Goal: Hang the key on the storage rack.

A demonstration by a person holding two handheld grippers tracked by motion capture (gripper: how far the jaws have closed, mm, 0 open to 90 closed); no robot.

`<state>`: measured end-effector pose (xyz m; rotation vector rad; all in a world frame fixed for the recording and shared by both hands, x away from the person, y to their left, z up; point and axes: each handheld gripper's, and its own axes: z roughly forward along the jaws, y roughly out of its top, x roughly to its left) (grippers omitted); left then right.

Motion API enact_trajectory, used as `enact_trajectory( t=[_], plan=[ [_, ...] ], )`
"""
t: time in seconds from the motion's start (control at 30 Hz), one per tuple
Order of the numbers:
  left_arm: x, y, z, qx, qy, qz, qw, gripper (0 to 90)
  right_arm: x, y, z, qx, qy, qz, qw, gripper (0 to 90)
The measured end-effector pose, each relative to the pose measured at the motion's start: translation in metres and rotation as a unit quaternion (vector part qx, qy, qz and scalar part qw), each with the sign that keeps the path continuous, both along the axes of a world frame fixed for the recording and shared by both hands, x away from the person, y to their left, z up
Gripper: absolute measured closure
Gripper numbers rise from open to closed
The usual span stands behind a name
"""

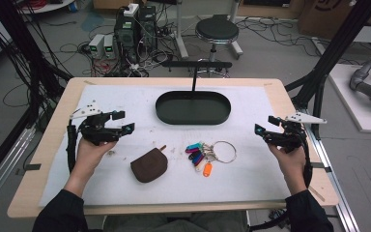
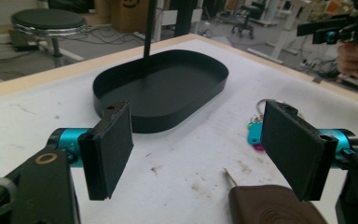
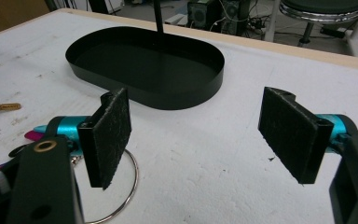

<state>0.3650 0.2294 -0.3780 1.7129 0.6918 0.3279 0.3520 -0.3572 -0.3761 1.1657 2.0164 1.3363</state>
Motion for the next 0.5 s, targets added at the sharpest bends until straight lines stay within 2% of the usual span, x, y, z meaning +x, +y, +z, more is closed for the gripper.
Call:
enact_trajectory(
  t=[0.1, 0.33, 0.5],
  plan=[
    [-0.001, -0.001, 0.0, -0.005, 0.002, -0.006, 1.0, 25.2, 0.001, -0.001, -0.001, 0.0, 0.001, -0.001, 1.0, 25.8],
    [-0.002, -0.008, 0.0, 0.01, 0.005, -0.021, 0.9997, 24.9, 0.003, -0.003, -0.001, 0.003, 0.001, -0.004, 1.0, 27.9],
    [0.001, -0.013, -0.002, 0.015, -0.001, -0.019, 0.9997, 27.4, -0.002, -0.006, -0.004, 0.014, 0.001, -0.002, 0.9999, 38.4]
  ],
)
